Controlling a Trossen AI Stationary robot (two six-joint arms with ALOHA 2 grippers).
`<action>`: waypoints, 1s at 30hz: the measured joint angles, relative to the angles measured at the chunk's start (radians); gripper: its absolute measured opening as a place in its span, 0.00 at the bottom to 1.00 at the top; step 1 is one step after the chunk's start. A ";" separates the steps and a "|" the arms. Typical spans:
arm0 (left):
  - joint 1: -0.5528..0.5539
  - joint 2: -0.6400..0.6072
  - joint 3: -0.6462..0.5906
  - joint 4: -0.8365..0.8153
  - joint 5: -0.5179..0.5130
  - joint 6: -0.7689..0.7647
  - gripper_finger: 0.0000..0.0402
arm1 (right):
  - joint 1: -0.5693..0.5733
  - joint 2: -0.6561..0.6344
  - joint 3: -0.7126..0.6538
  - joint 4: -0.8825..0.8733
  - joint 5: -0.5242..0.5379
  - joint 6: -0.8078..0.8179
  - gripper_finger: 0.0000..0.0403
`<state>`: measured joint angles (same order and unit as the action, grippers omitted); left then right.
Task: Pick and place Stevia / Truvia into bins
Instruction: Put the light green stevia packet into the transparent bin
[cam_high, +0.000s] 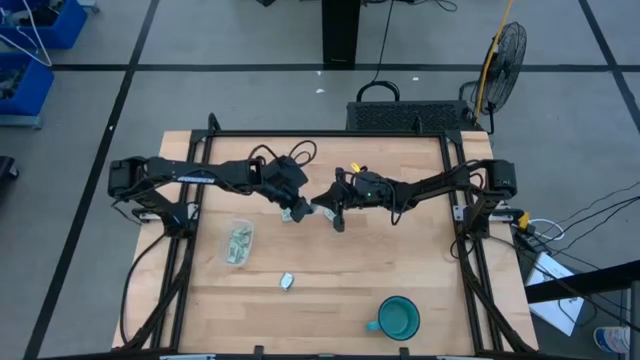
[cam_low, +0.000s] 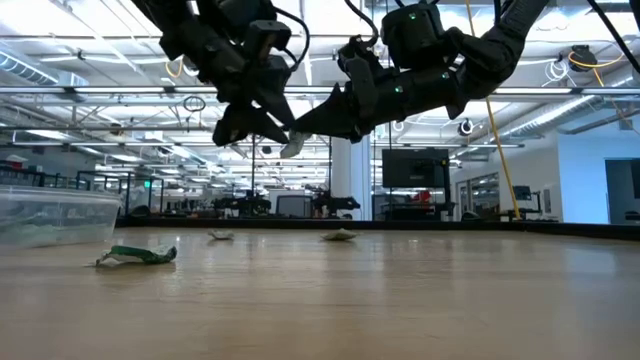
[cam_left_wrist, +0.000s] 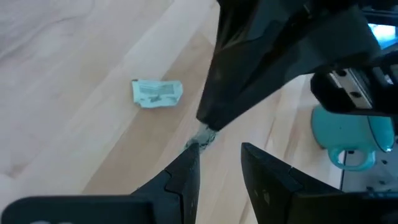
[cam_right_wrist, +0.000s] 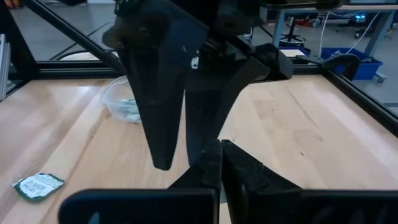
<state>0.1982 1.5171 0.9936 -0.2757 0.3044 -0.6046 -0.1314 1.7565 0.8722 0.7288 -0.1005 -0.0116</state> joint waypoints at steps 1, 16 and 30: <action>0.000 0.000 0.000 0.000 -0.008 0.000 0.31 | 0.000 0.000 0.000 0.000 0.000 0.000 0.00; 0.002 -0.006 0.000 -0.032 -0.028 0.023 0.30 | -0.001 0.000 0.000 -0.063 0.045 0.004 0.00; 0.003 -0.005 0.000 0.044 -0.042 0.087 0.30 | -0.013 -0.001 0.000 0.046 -0.060 0.081 0.00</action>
<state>0.2014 1.5120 0.9939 -0.2313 0.2621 -0.5173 -0.1448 1.7557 0.8719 0.7746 -0.1604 0.0692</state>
